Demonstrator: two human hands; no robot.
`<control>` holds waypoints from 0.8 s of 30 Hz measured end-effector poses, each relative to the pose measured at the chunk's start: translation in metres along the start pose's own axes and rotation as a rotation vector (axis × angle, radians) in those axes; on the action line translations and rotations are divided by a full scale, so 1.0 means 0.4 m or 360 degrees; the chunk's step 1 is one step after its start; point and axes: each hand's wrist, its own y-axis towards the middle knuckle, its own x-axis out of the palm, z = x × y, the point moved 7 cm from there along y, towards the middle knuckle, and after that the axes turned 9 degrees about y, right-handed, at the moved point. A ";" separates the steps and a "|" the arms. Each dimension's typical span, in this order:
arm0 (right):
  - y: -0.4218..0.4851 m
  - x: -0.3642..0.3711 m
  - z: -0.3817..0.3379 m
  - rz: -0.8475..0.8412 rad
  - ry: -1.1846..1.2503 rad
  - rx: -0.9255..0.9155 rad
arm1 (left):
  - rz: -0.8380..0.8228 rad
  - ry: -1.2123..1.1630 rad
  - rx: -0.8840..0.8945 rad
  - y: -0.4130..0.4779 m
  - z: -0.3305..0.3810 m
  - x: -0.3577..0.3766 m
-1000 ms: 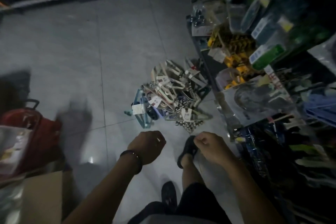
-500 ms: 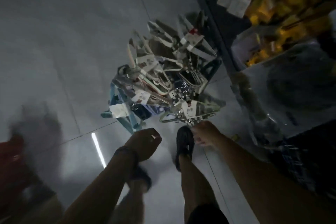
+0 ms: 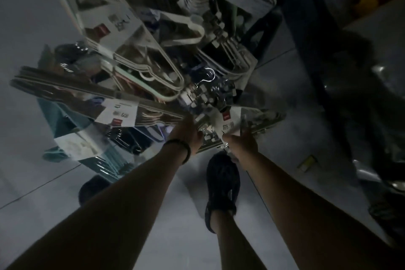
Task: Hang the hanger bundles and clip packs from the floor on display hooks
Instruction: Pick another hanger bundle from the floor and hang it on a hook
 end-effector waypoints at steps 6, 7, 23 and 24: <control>-0.009 0.024 0.036 0.0016 0.0393 -0.0092 | 0.0336 0.0046 0.0061 -0.054 0.002 0.016; -0.039 0.025 0.028 0.0001 0.0497 -0.0080 | 0.0357 0.0039 0.0072 -0.073 0.003 0.003; -0.368 0.007 -0.215 -0.0040 0.1061 -0.0431 | 0.0698 -0.0990 -0.0097 -0.349 -0.030 -0.219; -0.388 0.025 -0.258 -0.0095 0.1103 -0.0492 | 0.0724 -0.1132 -0.0127 -0.355 -0.032 -0.236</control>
